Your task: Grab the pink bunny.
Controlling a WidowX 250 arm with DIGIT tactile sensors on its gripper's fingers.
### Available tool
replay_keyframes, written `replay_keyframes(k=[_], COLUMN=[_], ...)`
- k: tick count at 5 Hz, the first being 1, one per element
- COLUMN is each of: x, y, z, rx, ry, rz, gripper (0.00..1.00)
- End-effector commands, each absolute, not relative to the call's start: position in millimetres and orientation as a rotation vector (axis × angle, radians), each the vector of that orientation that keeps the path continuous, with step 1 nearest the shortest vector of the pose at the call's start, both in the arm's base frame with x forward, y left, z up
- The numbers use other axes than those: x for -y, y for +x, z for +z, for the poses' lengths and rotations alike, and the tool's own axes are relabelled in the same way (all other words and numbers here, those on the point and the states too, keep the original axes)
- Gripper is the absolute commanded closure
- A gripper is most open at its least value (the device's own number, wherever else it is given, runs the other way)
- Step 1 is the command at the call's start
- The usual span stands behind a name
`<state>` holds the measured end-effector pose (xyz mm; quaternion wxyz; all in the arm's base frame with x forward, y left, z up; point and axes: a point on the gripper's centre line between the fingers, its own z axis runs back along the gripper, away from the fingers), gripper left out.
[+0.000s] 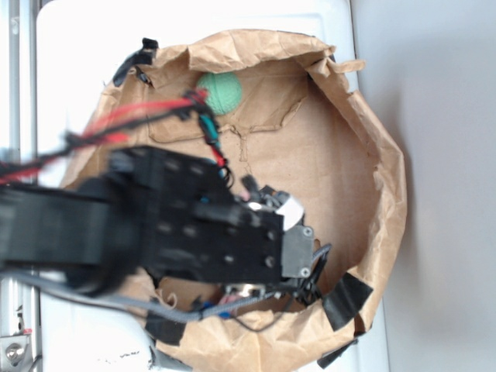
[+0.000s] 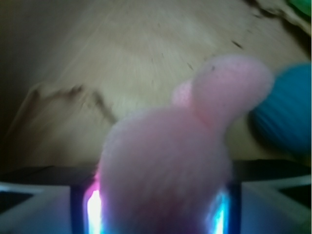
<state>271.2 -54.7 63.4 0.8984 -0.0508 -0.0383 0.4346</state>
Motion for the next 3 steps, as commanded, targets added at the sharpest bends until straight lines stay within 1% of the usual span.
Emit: replay_keyframes(k=[1,2,3], x=[43.6,40.5,37.2], y=[282.8,275.0,262.2], z=[136.7,150.8,164.6], rx=[0.159,0.162,0.237], ry=[-0.190,-0.154,-0.085], rz=[0.884,0.871,0.865], gripper=[1.00,1.00,1.00])
